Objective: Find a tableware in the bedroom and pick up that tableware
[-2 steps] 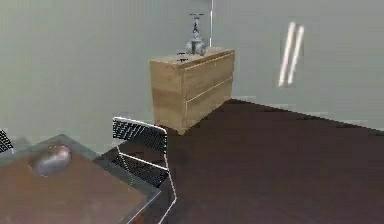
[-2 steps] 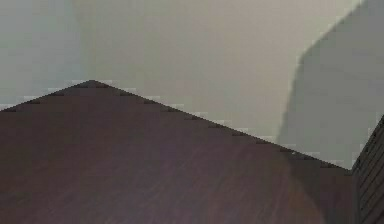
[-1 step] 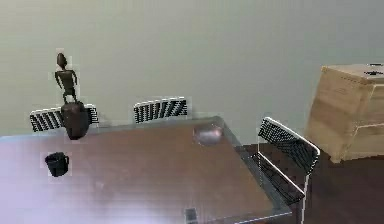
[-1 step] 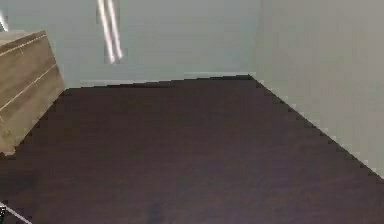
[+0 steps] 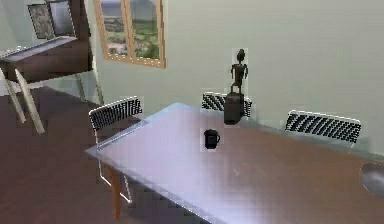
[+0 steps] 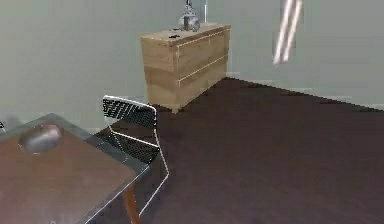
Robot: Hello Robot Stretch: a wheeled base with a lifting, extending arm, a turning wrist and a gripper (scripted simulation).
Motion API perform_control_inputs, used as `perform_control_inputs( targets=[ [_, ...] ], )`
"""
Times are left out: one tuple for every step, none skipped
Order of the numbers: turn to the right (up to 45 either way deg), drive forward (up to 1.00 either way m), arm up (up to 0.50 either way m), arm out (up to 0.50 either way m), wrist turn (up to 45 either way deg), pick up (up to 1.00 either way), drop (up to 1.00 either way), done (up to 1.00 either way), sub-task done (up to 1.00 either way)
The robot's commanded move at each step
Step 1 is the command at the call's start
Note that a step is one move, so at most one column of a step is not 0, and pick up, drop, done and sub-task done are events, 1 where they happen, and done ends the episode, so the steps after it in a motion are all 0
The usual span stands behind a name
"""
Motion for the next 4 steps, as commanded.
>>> perform_control_inputs(
  targets=[
    [-36.0, 0.0, 0.0, 0.0, 0.0, 0.0, 0.0, 0.0, 0.0],
    [45.0, 0.0, 0.0, 0.0, 0.0, 0.0, 0.0, 0.0, 0.0],
    [45.0, 0.0, 0.0, 0.0, 0.0, 0.0, 0.0, 0.0, 0.0],
    [39.0, 0.0, 0.0, 0.0, 0.0, 0.0, 0.0, 0.0, 0.0]
  ],
)
